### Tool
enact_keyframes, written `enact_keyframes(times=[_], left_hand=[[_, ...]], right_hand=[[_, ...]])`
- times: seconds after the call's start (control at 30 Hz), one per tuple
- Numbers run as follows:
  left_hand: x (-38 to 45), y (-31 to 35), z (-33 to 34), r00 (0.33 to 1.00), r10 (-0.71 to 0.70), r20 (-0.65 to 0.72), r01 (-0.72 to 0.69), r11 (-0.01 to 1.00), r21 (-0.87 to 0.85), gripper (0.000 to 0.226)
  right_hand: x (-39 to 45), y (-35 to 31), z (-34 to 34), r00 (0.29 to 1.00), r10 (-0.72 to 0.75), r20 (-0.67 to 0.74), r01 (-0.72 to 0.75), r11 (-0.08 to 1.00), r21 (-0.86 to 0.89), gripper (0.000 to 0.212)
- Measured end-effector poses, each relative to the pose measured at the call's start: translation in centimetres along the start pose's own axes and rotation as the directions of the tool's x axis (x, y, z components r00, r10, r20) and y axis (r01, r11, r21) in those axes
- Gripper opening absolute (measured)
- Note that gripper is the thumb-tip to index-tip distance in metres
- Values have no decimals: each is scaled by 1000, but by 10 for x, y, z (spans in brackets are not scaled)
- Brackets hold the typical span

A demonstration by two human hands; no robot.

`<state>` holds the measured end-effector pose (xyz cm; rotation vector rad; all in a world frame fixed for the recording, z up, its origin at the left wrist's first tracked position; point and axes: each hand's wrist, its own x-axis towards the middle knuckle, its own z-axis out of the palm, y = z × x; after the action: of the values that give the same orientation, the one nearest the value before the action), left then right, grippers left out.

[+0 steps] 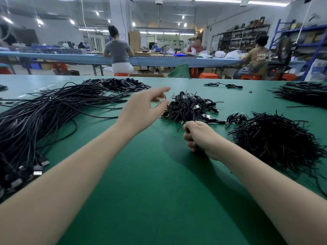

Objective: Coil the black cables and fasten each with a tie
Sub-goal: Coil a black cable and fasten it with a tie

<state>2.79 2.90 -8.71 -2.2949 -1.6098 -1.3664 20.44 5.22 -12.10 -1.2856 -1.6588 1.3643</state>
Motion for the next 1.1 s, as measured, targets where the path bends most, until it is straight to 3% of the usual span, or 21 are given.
enact_keyframes(times=[0.07, 0.13, 0.23, 0.37, 0.43, 0.57, 0.7, 0.8, 0.9, 1.0, 1.1], left_hand=[[-5, -7, 9, 982, 187, 38, -186, 897, 402, 56], [-12, -8, 21, 930, 318, 185, -363, 713, 600, 60], [-22, -9, 33, 834, 486, 262, -532, 577, 621, 34], [-28, -14, 36, 841, 475, 260, -524, 593, 611, 3], [-30, -14, 36, 856, 439, 273, -508, 617, 601, 10], [-37, -17, 44, 879, 319, 355, -477, 564, 674, 28], [-35, -21, 50, 890, 219, 399, -443, 621, 647, 30], [-32, -22, 46, 885, 116, 451, -371, 760, 534, 28], [-34, -19, 42, 875, 49, 482, -297, 841, 452, 31], [-34, -14, 42, 861, -60, 505, -115, 944, 310, 29], [-30, -13, 42, 835, -146, 531, 186, 982, -21, 25]], right_hand=[[2, 1, -3, 998, -18, 66, 23, 998, -62, 21], [2, -1, -1, 991, -63, 119, 85, 977, -195, 24], [1, -2, 3, 975, -97, 202, 174, 897, -407, 24], [-3, -6, -1, 956, -115, 271, 253, 792, -556, 24], [-2, -5, -3, 950, -119, 289, 280, 735, -618, 26], [4, 2, -7, 945, -154, 287, 326, 460, -826, 32], [9, 6, -9, 947, -163, 277, 318, 361, -876, 30], [10, 9, -6, 921, -246, 301, 343, 152, -927, 25], [9, 15, -5, 852, -385, 355, 360, -64, -931, 16], [8, 18, -8, 785, -476, 397, 327, -226, -918, 16], [2, 16, -13, 670, -599, 438, 289, -333, -898, 14]])
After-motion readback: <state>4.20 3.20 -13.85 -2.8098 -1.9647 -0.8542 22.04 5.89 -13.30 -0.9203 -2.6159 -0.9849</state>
